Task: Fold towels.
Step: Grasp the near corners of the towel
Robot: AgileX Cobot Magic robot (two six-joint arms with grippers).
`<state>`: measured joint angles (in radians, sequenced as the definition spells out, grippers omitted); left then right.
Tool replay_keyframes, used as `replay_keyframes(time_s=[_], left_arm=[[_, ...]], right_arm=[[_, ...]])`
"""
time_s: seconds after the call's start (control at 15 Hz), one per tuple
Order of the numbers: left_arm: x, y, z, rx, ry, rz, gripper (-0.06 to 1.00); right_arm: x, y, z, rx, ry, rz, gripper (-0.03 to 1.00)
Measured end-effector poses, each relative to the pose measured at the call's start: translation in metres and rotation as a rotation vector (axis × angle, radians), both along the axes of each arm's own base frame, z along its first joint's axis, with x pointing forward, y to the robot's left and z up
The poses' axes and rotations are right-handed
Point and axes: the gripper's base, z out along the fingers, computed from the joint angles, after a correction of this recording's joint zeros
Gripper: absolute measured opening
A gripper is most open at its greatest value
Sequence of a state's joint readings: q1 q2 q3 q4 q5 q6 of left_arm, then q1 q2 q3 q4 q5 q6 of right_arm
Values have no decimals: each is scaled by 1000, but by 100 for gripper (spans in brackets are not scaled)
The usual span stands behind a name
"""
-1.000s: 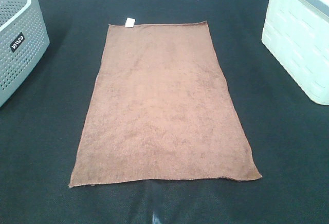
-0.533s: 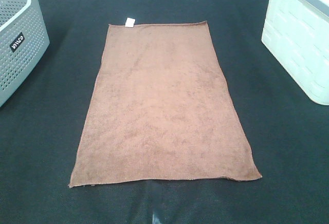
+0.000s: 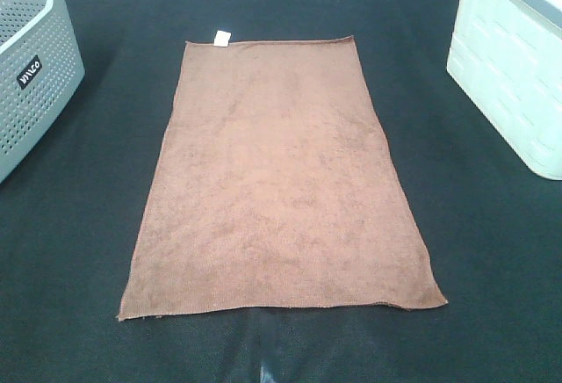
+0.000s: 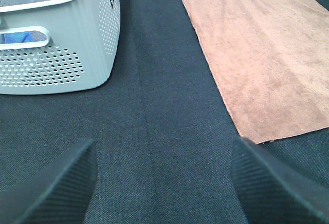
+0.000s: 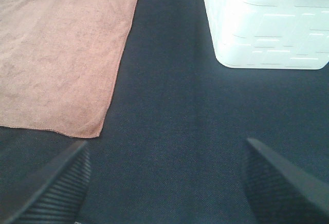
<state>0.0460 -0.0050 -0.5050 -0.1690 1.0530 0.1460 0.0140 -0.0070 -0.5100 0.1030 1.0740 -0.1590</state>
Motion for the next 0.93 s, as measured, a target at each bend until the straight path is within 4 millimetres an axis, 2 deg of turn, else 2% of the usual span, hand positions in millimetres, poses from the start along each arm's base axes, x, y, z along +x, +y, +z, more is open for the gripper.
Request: replay_keyframes(time_s=[0.93], left_arm=[[0, 0, 0, 0, 0, 0, 70]], right_arm=[[0, 0, 0, 0, 0, 0, 76]])
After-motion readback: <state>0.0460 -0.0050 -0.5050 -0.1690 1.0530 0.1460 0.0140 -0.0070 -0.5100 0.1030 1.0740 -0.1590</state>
